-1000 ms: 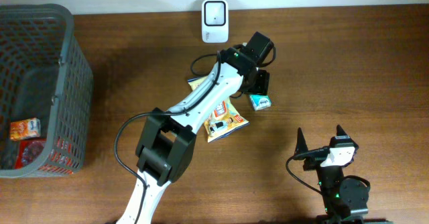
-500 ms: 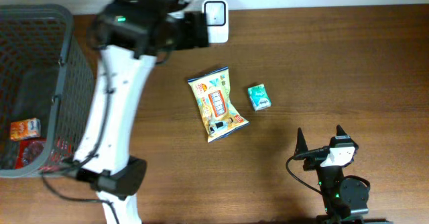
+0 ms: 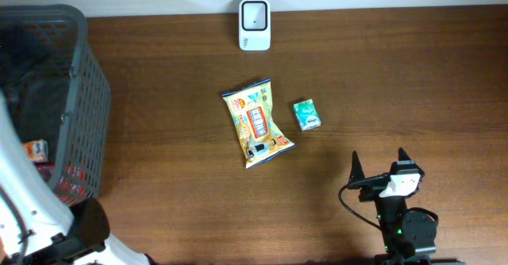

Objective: Scan the item barcode
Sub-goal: 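Reach the left gripper into the basket and grasp the orange tissue pack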

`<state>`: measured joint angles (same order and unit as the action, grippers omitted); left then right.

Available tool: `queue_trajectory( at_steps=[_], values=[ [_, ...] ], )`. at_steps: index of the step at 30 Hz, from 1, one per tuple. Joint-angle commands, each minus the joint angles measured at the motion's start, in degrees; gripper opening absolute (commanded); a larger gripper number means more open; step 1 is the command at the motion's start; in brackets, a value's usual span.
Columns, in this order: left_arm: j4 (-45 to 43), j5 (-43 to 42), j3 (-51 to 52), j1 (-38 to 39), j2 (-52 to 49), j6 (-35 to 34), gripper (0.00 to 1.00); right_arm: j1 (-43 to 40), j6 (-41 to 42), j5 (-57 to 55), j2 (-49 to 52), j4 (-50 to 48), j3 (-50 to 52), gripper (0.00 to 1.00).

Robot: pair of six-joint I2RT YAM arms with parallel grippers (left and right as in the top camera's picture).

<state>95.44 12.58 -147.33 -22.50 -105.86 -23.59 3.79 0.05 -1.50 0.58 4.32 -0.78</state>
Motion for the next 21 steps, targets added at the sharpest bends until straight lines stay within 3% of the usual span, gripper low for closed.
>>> queue_trajectory(
  at_steps=[1, 6, 8, 12, 15, 21],
  values=[
    [0.3, 5.1, -0.3, -7.3, -2.4, -0.3, 0.99, 0.3, 0.4, -0.5, -0.4, 0.2, 0.5, 0.98],
    [-0.5, 5.3, 4.9, -11.6, -8.3, -3.9, 1.00, 0.3, 0.4, -0.5, -0.4, 0.2, 0.5, 0.99],
    [-3.7, 7.6, 7.6, -11.9, -10.9, -7.2, 0.99, 0.3, 0.4, -0.5, -0.4, 0.2, 0.5, 0.98],
    [-12.6, 8.8, 15.9, -11.9, -16.9, -7.4, 0.99, 0.3, 0.4, -0.5, -0.4, 0.2, 0.5, 0.98],
    [-15.3, 12.7, 21.5, -11.9, -18.6, -16.0, 0.98, 0.3, 0.4, -0.5, -0.4, 0.2, 0.5, 0.98],
    [-29.2, 13.2, 34.4, -11.8, -19.8, -16.5, 0.96, 0.3, 0.4, -0.5, -0.4, 0.2, 0.5, 0.98]
  ],
)
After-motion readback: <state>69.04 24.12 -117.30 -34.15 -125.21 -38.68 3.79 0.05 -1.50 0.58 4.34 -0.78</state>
